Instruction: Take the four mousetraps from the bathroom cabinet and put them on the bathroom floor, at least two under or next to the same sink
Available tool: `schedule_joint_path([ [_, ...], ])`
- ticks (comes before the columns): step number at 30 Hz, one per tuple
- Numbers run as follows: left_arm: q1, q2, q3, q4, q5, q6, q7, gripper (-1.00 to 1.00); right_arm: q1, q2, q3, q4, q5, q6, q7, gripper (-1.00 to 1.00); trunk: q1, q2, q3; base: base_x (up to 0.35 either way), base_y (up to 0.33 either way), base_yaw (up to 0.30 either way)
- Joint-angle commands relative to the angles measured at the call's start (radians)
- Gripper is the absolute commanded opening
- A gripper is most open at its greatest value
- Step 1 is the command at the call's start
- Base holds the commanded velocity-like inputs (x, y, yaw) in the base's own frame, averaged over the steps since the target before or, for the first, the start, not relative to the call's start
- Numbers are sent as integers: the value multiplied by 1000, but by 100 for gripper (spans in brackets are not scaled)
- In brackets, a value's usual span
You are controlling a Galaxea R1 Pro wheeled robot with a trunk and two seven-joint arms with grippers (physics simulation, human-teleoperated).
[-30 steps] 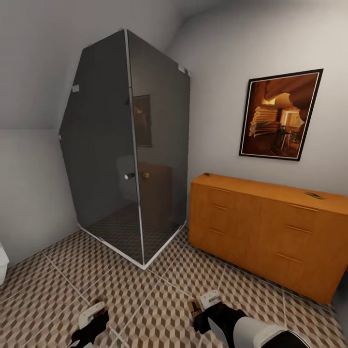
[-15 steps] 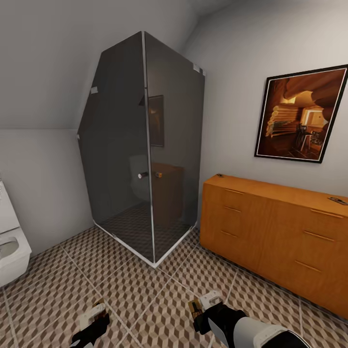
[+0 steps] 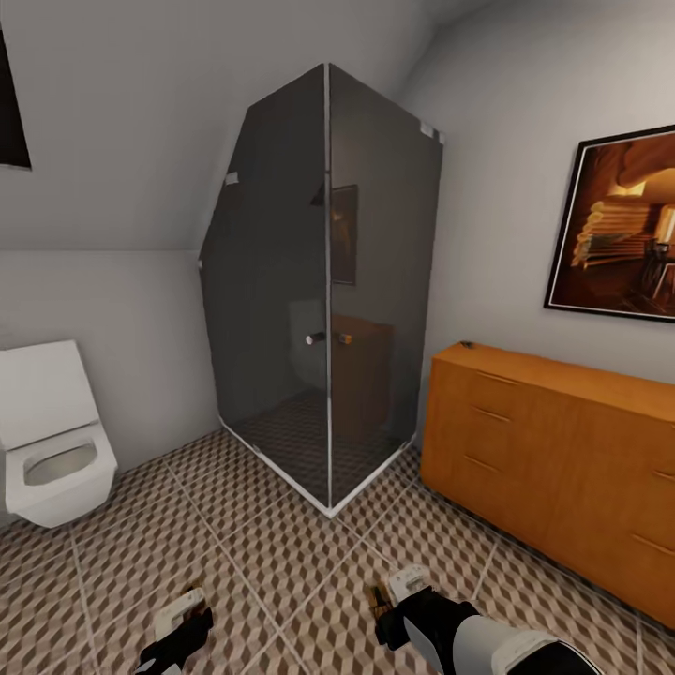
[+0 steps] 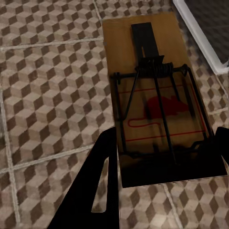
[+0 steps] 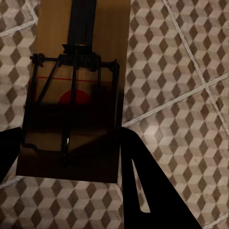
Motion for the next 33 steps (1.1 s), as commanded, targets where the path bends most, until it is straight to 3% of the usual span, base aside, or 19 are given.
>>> schedule_joint_path([
  [1, -1, 0, 7, 0, -9, -2, 6, -100, -1, 0, 4, 2, -3, 2, 1, -100, 0, -1, -1, 0, 0, 297],
  [21, -1, 1, 8, 1, -5, -1, 6, -100, -1, 0, 3, 6, -5, 2, -3, -100, 0, -1, -1, 0, 0, 299],
  [26, -1, 3, 8, 2, -4, -1, 6, -100, -1, 0, 3, 6, -9, 0, -51, -100, 0, -1, -1, 0, 0, 300],
  [33, -1, 3, 8, 1, -5, -1, 6, -100, -1, 0, 3, 6, -11, 0, -59, -100, 0, -1, -1, 0, 0, 300],
])
